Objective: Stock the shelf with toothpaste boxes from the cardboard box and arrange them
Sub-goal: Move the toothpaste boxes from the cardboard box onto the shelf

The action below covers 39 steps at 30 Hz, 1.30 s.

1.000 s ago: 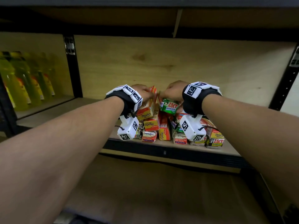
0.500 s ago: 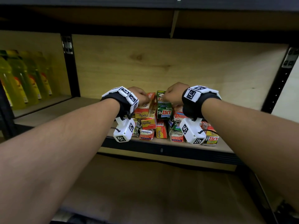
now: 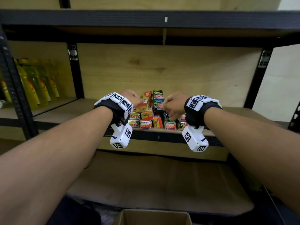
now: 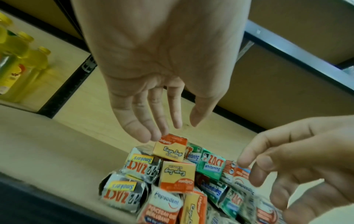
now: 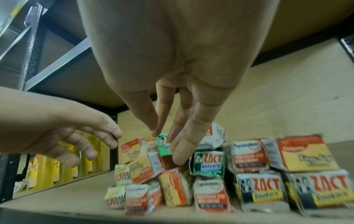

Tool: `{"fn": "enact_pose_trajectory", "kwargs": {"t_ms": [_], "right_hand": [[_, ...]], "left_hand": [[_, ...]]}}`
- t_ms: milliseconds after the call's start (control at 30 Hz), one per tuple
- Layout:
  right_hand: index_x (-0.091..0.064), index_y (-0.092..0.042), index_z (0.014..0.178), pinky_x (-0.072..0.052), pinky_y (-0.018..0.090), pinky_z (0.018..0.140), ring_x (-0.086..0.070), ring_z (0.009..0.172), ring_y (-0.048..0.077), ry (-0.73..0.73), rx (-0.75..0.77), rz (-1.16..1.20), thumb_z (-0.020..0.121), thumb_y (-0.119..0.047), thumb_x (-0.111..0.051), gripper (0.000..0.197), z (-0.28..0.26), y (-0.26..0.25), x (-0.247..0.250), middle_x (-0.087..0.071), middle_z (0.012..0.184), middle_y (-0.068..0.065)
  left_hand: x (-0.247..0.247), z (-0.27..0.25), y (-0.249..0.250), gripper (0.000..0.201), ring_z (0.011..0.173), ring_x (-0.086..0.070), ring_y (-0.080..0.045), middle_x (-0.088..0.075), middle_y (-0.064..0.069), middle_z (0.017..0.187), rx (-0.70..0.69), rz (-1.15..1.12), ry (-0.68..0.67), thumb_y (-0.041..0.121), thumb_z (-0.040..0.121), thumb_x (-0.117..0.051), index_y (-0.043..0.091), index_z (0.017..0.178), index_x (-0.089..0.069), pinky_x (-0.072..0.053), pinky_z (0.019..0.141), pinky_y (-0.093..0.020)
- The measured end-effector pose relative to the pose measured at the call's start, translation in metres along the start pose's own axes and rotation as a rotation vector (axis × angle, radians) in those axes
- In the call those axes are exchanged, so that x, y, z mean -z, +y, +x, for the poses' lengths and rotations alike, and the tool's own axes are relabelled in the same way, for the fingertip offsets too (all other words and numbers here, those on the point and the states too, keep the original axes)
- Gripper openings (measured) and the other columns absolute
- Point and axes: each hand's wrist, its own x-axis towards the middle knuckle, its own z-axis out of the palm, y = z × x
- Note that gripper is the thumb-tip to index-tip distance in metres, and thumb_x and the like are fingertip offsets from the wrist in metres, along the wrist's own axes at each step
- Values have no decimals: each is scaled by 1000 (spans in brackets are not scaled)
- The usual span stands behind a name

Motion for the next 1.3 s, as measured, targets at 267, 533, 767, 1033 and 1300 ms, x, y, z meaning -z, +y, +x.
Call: {"fn": "enact_pose_trajectory", "kwargs": {"t_ms": [267, 533, 767, 1033, 1300], "right_hand": [[-73, -15, 91, -63, 43, 74, -74, 81, 26, -106, -24, 25, 97, -19, -60, 16, -41, 42, -49, -72, 93, 10], [-73, -20, 89, -64, 39, 68, -74, 82, 24, -248, -150, 2, 94, -21, -62, 12, -67, 126, -137, -73, 92, 8], [-72, -30, 79, -63, 32, 68, -75, 71, 19, -377, -250, -88, 93, -20, -58, 23, -82, 200, -214, -73, 79, -3], [-69, -30, 79, -63, 38, 71, -73, 81, 28, -552, -388, -88, 95, -20, -54, 23, -102, 271, -294, -72, 84, 4], [-72, -18, 108, -52, 29, 92, -61, 113, 25, -741, -402, -299, 95, -19, -51, 24, -117, 319, -348, -64, 125, 4]], "left_hand": [[-28, -56, -27, 17, 62, -55, -17, -70, -1, 95, 136, -166, -188, 30, 93, -64, 15, 100, -61, -52, 59, -29], [-108, -98, -101, 26, 74, -65, -20, -72, -2, 105, 292, -103, -529, 36, 91, -65, 17, 109, -64, -56, 68, -33], [-193, -132, -174, 28, 62, -59, -20, -71, -4, 95, 451, -86, -645, 30, 91, -66, 10, 110, -64, -45, 49, -21], [-270, -178, -235, 30, 64, -60, -19, -72, -6, 101, 596, -41, -818, 29, 94, -64, 7, 114, -64, -46, 41, -16], [-334, -207, -292, 35, 81, -60, -17, -68, -13, 121, 598, 161, -985, 27, 94, -61, 7, 123, -65, -52, 72, -29]]}}
